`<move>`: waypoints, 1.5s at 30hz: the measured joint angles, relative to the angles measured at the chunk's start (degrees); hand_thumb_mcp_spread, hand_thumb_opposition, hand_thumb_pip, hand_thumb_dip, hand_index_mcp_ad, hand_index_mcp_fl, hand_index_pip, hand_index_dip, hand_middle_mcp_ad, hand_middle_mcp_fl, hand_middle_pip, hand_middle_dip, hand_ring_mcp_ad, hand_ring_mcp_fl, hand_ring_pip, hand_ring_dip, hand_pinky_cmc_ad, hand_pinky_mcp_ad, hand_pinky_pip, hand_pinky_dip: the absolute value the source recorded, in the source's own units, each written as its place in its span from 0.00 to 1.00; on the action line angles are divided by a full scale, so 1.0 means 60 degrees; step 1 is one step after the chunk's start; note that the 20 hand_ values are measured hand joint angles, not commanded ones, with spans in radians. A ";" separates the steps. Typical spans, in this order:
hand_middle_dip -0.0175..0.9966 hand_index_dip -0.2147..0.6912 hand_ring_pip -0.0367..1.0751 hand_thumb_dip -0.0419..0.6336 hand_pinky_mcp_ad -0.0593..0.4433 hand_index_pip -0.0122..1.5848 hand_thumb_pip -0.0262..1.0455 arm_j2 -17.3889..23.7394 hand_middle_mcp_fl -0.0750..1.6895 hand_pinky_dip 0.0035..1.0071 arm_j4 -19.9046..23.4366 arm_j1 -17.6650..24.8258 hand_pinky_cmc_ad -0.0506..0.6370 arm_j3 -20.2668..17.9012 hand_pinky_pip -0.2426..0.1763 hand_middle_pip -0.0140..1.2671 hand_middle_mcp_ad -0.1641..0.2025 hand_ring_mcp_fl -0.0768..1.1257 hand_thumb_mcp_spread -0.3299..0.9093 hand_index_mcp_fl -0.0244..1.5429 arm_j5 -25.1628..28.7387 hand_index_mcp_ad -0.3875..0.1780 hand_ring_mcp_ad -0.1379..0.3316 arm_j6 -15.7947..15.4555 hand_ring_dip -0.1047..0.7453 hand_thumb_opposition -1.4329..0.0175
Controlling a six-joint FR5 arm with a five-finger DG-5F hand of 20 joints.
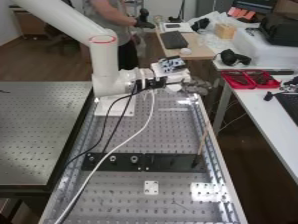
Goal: Grab the paper clip and place it in the clear container
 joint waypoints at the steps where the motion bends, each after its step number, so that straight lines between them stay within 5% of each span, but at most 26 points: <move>1: 0.20 0.44 0.13 0.45 0.48 0.67 0.44 -0.0020 0.20 0.18 -0.0109 -0.0004 0.55 0.0041 0.55 0.12 0.51 0.13 0.76 0.50 -0.0027 0.24 0.58 -0.0013 0.19 0.32; 3: 0.20 0.42 0.13 0.47 0.49 0.62 0.44 -0.0095 0.18 0.18 -0.0501 -0.0033 0.55 0.0198 0.55 0.12 0.51 0.12 0.73 0.34 -0.0122 0.25 0.58 -0.0061 0.19 0.35; 10: 0.20 0.42 0.13 0.48 0.49 0.57 0.47 -0.0148 0.14 0.18 -0.0682 -0.0158 0.55 0.0280 0.55 0.12 0.51 0.09 0.68 0.24 -0.0153 0.31 0.58 -0.0020 0.19 0.39; 19: 0.20 0.42 0.13 0.48 0.49 0.56 0.47 0.0513 0.13 0.17 -0.0467 -0.0451 0.55 0.0013 0.54 0.12 0.51 0.08 0.67 0.21 -0.0232 0.31 0.58 0.0499 0.19 0.40; 30: 0.20 0.43 0.13 0.48 0.55 0.43 0.47 0.2674 0.13 0.17 -0.0565 -0.1417 0.55 -0.0996 0.51 0.12 0.51 0.08 0.65 0.24 -0.0084 0.35 0.58 0.0933 0.19 0.42; 45: 0.20 0.52 0.13 0.48 0.57 0.30 0.42 0.3949 0.13 0.17 -0.1373 -0.1808 0.55 -0.1511 0.48 0.12 0.51 0.08 0.65 0.29 0.1245 0.35 0.58 0.0440 0.19 0.42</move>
